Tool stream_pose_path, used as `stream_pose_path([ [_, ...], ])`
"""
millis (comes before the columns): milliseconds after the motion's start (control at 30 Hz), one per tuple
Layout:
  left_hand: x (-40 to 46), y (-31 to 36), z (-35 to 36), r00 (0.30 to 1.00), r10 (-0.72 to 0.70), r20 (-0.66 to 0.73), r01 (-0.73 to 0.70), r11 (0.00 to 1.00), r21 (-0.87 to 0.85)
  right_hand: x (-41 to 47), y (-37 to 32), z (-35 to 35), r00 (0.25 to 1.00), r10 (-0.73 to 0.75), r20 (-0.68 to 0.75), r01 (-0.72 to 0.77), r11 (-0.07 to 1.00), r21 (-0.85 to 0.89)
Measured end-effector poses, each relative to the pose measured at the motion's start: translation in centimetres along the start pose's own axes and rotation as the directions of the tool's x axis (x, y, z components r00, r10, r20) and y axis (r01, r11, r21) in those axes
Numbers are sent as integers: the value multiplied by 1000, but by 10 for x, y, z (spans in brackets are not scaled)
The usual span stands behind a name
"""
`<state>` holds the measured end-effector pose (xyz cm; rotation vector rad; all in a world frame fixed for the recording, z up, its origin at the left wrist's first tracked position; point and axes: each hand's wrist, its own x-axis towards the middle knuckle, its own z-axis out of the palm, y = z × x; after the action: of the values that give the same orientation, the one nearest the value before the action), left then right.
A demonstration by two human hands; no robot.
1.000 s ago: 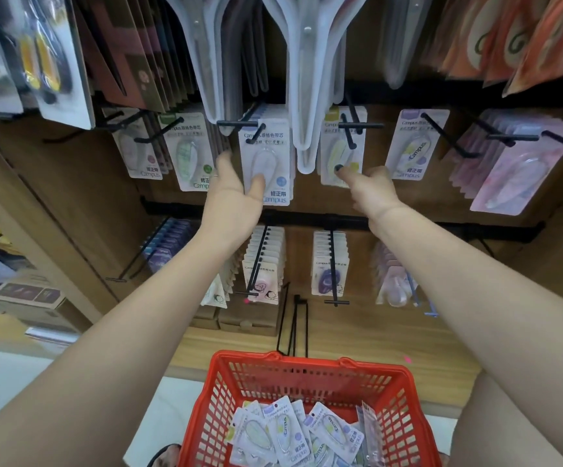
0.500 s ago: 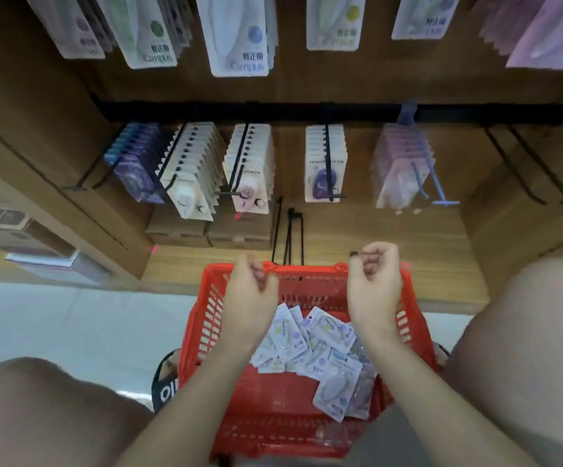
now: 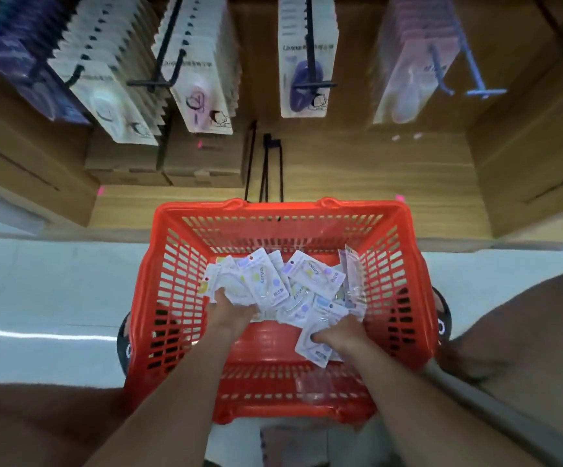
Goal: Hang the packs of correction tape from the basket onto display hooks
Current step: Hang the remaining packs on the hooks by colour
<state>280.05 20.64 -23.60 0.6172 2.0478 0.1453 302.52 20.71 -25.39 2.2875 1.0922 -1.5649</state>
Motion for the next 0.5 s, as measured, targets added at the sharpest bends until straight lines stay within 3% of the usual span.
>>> stream_pose_path([
  [100,14,4,4,980,-187,-61,166,952,-256,8,5,10,998,62,-33,-59,994,95],
  [200,30,10,7,964,-265,-16,224,845,-485,13,6,19,993,100,-68,-87,982,171],
  [333,37,17,16,957,-287,-46,241,872,-427,10,0,22,986,90,-139,-68,985,161],
  [500,38,26,32,961,-255,-106,216,934,-286,4,-5,26,965,4,-263,-30,995,-97],
])
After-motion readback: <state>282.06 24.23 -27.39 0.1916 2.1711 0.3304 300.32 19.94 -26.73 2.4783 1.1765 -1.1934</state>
